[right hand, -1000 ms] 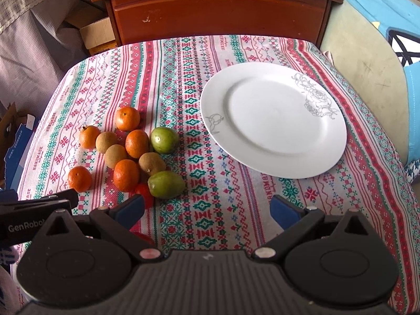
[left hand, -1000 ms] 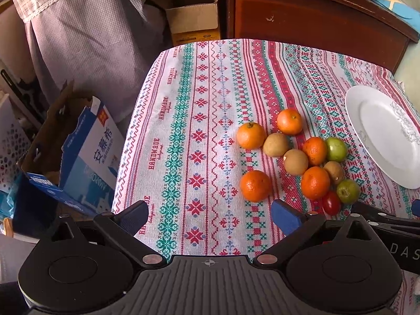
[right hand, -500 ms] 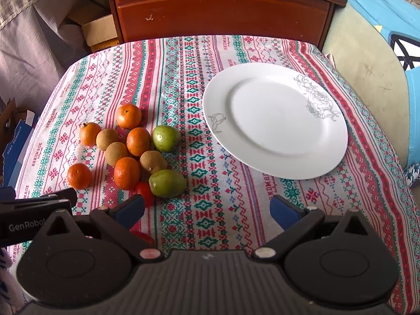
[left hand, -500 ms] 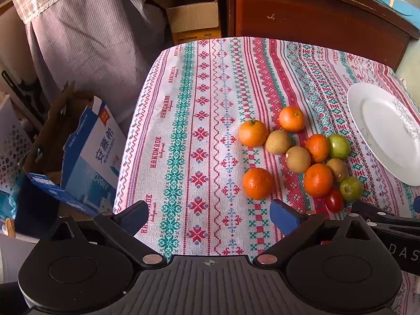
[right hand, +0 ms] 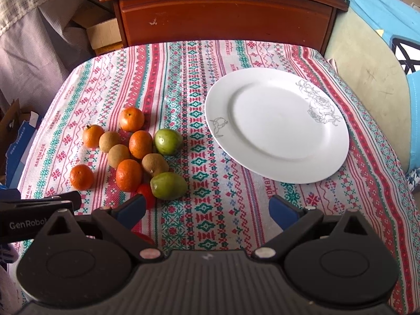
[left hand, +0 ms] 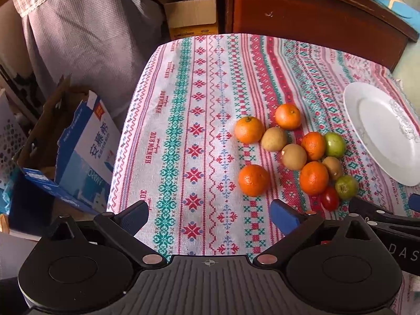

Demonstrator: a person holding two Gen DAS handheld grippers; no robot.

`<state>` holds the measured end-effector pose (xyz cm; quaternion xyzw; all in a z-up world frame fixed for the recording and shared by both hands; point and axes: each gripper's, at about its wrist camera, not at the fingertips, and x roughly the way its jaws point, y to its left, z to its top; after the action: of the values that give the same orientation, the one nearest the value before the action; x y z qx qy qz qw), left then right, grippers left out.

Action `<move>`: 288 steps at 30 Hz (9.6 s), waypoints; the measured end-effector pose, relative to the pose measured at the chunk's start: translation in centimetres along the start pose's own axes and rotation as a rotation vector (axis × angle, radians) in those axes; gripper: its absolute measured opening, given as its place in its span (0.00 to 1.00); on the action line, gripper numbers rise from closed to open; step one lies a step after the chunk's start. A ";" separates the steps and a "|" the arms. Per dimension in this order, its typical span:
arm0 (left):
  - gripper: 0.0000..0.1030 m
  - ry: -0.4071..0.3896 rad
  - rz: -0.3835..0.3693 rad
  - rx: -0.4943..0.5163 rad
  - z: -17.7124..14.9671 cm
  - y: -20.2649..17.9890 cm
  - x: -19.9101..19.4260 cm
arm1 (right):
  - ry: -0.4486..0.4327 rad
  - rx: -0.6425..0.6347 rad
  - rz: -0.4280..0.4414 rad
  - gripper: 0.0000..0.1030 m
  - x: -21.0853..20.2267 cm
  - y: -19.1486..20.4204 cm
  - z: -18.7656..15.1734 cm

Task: Organize fruits
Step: 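Move the right gripper toward the red cherry tomato beside the fruit pile, then grasp a tangerine with the left gripper while the right gripper grasps the red cherry tomato, then place the tangerine on the white plate with the left gripper while the right gripper places the tomato beside it, then move both grippers back from the plate to the fruit pile, then grasp a tangerine with the left gripper while the right gripper grasps a green lime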

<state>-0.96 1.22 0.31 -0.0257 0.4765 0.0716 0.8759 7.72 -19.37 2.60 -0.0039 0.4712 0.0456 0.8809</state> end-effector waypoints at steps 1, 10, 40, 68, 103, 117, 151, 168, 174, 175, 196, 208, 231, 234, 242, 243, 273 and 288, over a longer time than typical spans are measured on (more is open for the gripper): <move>0.97 -0.007 -0.012 0.002 0.0 0.1 -0.1 | -0.007 0.001 0.012 0.96 -0.1 -0.2 0.0; 0.96 -0.052 -0.073 -0.029 0.1 1.8 -0.3 | -0.079 -0.006 0.121 0.95 -1.5 -1.7 -1.1; 0.74 -0.205 -0.154 0.120 -1.9 -0.2 0.2 | -0.099 -0.160 0.340 0.37 -1.2 0.6 -5.9; 0.39 -0.223 -0.165 0.145 -2.1 -1.0 2.0 | -0.108 -0.159 0.350 0.27 -0.1 1.2 -5.6; 0.26 -0.296 -0.272 0.125 -0.8 -3.4 -1.2 | -0.202 -0.029 0.290 0.26 -2.0 -2.8 -2.7; 0.26 -0.292 -0.419 0.147 1.5 -8.6 -0.9 | -0.242 0.129 0.180 0.26 -1.5 -8.9 -0.1; 0.32 -0.265 -0.463 0.199 2.3 -14.1 3.4 | -0.225 0.326 -0.059 0.37 3.8 -17.0 3.0; 0.41 -0.243 -0.378 0.175 1.8 -12.6 3.9 | -0.186 0.223 -0.004 0.44 5.4 -14.8 2.2; 0.41 -0.225 -0.373 0.138 2.0 -11.3 3.3 | -0.177 0.178 0.027 0.44 5.2 -13.3 2.2; 0.41 -0.219 -0.379 0.132 2.0 -11.1 3.1 | -0.176 0.172 0.026 0.44 5.2 -13.1 2.2; 0.43 -0.178 -0.219 0.066 1.9 -3.7 -2.3 | -0.210 -0.020 0.266 0.43 -2.2 -6.7 -0.5; 0.41 -0.151 -0.243 0.053 0.1 -2.4 -0.6 | -0.144 -0.052 0.392 0.39 0.4 -4.2 -1.6; 0.39 -0.123 -0.351 0.050 -0.8 -3.2 0.7 | -0.151 -0.050 0.374 0.34 1.5 -4.2 -1.3; 0.39 -0.125 -0.362 0.054 -0.9 -3.5 1.0 | -0.143 -0.052 0.359 0.34 1.5 -4.6 -1.7; 0.40 -0.137 -0.351 0.056 -0.8 -4.1 1.6 | -0.149 -0.074 0.350 0.34 1.5 -4.3 -2.0; 0.40 -0.138 -0.351 0.055 -0.8 -4.1 1.7 | -0.148 -0.075 0.349 0.34 1.5 -4.3 -2.1; 0.29 -0.171 -0.394 0.074 -1.3 -4.6 1.8 | -0.151 -0.074 0.334 0.35 1.7 -3.7 -2.4; 0.27 -0.280 -0.399 0.085 -0.1 -5.2 -1.1 | -0.233 -0.073 0.312 0.34 -0.3 -4.2 -0.7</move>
<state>-0.87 -4.01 1.00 -0.0724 0.3385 -0.1198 0.9305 7.33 -23.61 2.29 0.0423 0.3591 0.1989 0.9109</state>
